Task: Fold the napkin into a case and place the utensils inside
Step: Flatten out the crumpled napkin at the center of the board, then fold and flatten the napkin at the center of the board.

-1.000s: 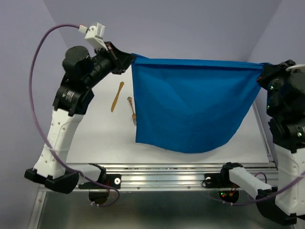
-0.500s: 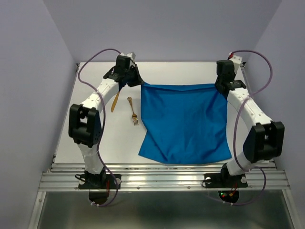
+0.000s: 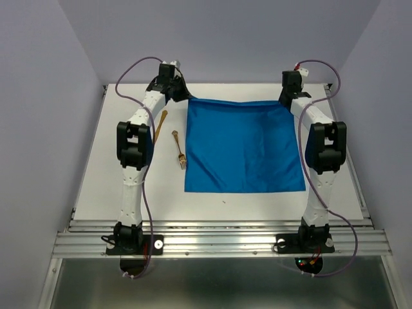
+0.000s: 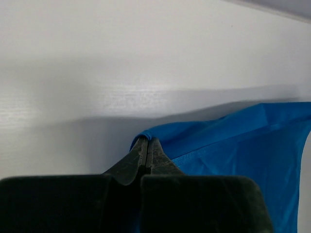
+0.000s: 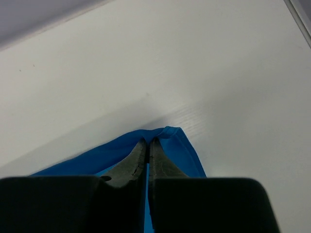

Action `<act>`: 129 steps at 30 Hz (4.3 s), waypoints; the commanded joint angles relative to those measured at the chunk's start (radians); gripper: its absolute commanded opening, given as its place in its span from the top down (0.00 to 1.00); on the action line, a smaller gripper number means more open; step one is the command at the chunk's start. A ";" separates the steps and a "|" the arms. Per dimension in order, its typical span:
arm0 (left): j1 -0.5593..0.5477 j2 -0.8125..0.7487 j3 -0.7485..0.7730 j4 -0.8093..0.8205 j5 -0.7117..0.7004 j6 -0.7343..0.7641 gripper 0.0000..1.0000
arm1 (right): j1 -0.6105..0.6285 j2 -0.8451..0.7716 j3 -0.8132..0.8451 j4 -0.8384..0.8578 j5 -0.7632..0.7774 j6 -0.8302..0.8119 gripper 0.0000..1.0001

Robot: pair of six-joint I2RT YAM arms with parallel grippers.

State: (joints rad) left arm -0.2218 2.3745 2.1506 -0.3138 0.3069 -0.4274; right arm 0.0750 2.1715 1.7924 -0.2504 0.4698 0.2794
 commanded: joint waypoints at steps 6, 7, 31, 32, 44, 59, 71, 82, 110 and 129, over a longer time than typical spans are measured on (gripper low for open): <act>0.029 0.100 0.249 0.022 0.086 -0.024 1.00 | -0.055 0.051 0.144 0.049 -0.103 0.037 0.99; 0.029 0.098 0.241 0.028 0.095 -0.025 1.00 | -0.066 0.048 0.131 0.049 -0.124 0.043 0.99; -0.014 -0.557 -0.625 0.068 0.063 0.052 1.00 | -0.086 -0.541 -0.520 -0.116 -0.246 0.222 0.99; -0.016 -0.578 -0.649 0.068 0.061 0.052 1.00 | -0.086 -0.561 -0.543 -0.125 -0.256 0.231 0.99; -0.082 -0.834 -1.015 0.133 0.057 0.018 1.00 | -0.086 -0.806 -0.883 -0.194 -0.310 0.288 0.99; -0.140 -0.902 -1.155 0.209 0.021 0.001 1.00 | -0.086 -0.917 -0.979 -0.222 -0.293 0.300 0.99; -0.140 -0.943 -1.175 0.139 -0.037 0.004 1.00 | -0.086 -0.984 -1.048 -0.270 -0.323 0.333 0.99; -0.140 -0.934 -1.293 0.205 -0.057 -0.020 1.00 | -0.086 -0.975 -1.151 -0.250 -0.369 0.379 0.99; -0.140 -1.006 -1.293 0.091 -0.072 -0.057 1.00 | -0.086 -1.185 -1.122 -0.484 -0.381 0.547 0.99; -0.143 -0.968 -1.331 0.150 -0.072 -0.056 1.00 | -0.086 -1.185 -1.194 -0.428 -0.303 0.621 0.99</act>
State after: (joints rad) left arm -0.3637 1.4502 0.8295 -0.1879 0.2295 -0.4976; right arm -0.0055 0.9970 0.5358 -0.6926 0.1070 0.8906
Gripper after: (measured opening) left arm 0.026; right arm 0.037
